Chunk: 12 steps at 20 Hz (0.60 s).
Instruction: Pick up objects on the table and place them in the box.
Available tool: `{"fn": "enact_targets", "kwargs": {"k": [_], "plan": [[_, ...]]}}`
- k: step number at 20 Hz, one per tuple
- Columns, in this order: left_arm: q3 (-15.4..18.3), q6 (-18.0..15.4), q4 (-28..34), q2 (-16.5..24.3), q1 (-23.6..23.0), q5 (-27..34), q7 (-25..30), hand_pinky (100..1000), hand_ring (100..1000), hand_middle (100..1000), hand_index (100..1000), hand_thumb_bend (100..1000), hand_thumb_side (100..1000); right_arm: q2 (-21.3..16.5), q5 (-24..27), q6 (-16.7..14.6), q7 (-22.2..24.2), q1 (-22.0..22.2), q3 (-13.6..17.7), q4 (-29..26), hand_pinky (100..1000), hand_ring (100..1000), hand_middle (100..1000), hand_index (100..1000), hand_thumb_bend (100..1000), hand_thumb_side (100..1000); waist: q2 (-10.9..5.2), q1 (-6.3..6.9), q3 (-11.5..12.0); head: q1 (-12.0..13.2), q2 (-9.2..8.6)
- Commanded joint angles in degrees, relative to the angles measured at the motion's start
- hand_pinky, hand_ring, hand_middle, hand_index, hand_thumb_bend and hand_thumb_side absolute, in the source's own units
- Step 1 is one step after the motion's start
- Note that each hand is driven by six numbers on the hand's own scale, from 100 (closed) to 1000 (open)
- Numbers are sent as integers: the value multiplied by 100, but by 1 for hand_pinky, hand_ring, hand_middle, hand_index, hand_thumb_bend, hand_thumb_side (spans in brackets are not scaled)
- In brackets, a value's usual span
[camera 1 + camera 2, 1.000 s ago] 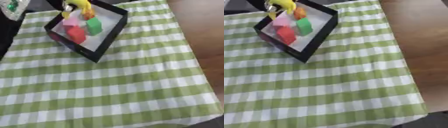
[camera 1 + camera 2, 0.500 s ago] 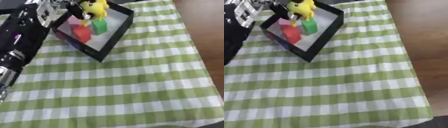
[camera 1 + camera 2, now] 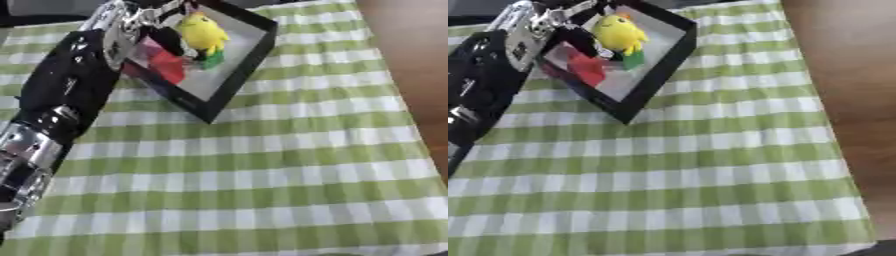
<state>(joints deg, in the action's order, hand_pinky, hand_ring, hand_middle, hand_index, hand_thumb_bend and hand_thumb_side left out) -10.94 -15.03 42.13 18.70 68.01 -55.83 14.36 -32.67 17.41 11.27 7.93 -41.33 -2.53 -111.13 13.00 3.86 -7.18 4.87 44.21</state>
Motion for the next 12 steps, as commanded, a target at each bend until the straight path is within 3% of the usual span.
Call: {"fn": "enact_targets", "kwargs": {"k": [1,2,3,7,12], "plan": [[125,29,240,232,98,27,-218,795,725,779,904,698,513,-109,13,-23,1,-63,39,-45,913,670,662,784,100,280,-94,-90,34,-48,-10],[173,13,301,274,77,98,-285,801,716,773,895,677,514,-123,10,-27,-6,-50,46,-41,913,670,662,784,100,281,-103,-93,58,-76,-9],[253,21,305,289,32,177,-363,810,683,756,877,593,507,-139,7,-33,-18,-31,57,-37,912,670,662,784,100,280,-111,-102,90,-115,-9],[767,164,625,342,-182,521,-705,828,648,751,867,503,497,-190,3,-59,-59,38,92,-31,912,670,662,784,100,277,-142,-148,208,-275,-9],[1402,-39,1351,415,-684,985,-1169,823,619,732,862,445,488,-261,-8,-93,-125,140,150,-19,912,670,661,784,100,280,-158,-208,362,-449,-9]]}}
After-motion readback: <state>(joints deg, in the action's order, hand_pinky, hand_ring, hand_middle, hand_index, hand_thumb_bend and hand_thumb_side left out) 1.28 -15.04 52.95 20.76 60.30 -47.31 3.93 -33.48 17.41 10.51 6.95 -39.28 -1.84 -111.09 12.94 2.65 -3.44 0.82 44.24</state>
